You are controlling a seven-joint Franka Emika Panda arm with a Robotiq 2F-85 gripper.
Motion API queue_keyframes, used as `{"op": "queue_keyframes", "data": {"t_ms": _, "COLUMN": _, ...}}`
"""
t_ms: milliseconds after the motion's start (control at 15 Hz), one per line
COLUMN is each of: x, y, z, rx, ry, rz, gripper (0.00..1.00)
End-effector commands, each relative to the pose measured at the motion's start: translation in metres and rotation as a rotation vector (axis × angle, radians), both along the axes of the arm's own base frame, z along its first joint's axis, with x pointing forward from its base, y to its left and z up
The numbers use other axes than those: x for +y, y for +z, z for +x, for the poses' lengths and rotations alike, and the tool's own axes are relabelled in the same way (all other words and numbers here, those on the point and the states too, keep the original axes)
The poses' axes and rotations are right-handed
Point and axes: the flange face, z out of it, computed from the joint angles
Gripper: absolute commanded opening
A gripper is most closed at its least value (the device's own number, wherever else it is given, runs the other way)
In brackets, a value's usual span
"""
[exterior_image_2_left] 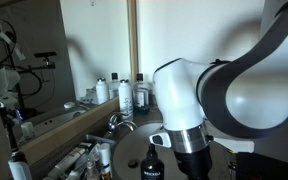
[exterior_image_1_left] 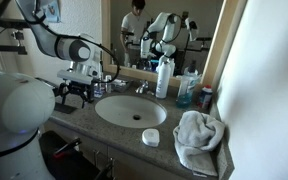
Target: Move the comb to the right side of the sink
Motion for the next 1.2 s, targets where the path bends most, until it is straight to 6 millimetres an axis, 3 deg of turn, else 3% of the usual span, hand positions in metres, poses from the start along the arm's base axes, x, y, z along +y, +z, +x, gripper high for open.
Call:
{"op": "queue_keyframes", "data": {"t_ms": 0, "x": 0.009, "y": 0.002, "z": 0.000, "rx": -0.021, "ry": -0.033, "rz": -0.055, "gripper": 1.00}}
{"op": "queue_keyframes", "data": {"t_ms": 533, "x": 0.015, "y": -0.001, "z": -0.009, "rx": -0.048, "ry": -0.097, "rz": -0.148, "gripper": 1.00}}
{"op": "queue_keyframes", "data": {"t_ms": 1133, "x": 0.006, "y": -0.004, "z": -0.025, "rx": -0.225, "ry": -0.154, "rz": -0.035, "gripper": 1.00}}
